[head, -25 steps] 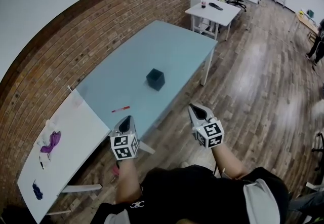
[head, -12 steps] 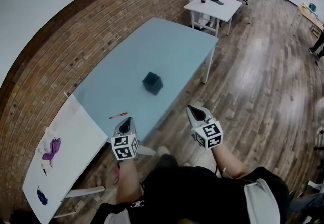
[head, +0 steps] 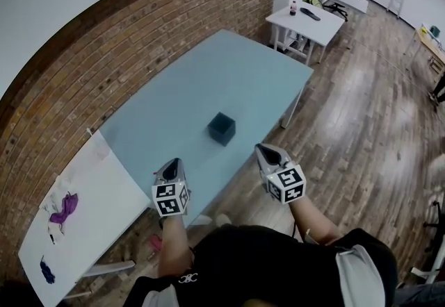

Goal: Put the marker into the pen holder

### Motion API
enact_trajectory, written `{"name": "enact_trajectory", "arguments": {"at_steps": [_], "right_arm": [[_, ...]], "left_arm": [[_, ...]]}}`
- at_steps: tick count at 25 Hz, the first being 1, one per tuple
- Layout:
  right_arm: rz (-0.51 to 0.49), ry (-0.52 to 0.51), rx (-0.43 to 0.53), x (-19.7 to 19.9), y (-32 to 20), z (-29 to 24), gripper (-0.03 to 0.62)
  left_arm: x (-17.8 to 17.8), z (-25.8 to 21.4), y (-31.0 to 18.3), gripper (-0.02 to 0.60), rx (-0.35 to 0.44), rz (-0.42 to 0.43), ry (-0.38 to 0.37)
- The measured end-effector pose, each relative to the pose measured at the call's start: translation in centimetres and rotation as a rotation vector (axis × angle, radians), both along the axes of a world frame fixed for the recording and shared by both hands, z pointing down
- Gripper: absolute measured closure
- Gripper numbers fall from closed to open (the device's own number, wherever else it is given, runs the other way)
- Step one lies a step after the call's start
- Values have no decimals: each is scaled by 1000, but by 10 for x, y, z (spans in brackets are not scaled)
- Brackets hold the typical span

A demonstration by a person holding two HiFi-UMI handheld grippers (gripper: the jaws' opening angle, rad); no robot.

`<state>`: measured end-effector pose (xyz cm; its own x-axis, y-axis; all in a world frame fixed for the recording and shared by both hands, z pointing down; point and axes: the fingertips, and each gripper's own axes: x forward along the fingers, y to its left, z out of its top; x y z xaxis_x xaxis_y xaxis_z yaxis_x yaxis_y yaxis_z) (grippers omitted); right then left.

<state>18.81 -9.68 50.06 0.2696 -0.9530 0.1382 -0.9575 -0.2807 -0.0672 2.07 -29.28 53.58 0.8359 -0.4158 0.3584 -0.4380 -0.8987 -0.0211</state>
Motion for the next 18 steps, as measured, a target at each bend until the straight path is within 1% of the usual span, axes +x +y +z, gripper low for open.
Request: {"name": "enact_trajectory", "arguments": {"at_steps": [5, 7, 10, 11, 15, 18], "right_arm": [[-34, 6, -13, 6, -55, -6, 589], [-44, 7, -26, 10, -75, -7, 589], [-73, 10, -50, 9, -103, -2, 589], [-86, 15, -59, 7, -111, 1, 589], [-110, 28, -79, 5, -133, 8, 589], [-124, 10, -72, 14, -138, 9, 589]], "left_arm": [[-6, 10, -49, 575, -38, -25, 2], [-6, 13, -67, 575, -26, -26, -13], [-7, 26, -87, 575, 51, -3, -97], [-7, 32, -92, 575, 63, 6, -120], [-13, 49, -111, 575, 51, -4, -161], [-18, 59, -119, 575, 79, -24, -218]]}}
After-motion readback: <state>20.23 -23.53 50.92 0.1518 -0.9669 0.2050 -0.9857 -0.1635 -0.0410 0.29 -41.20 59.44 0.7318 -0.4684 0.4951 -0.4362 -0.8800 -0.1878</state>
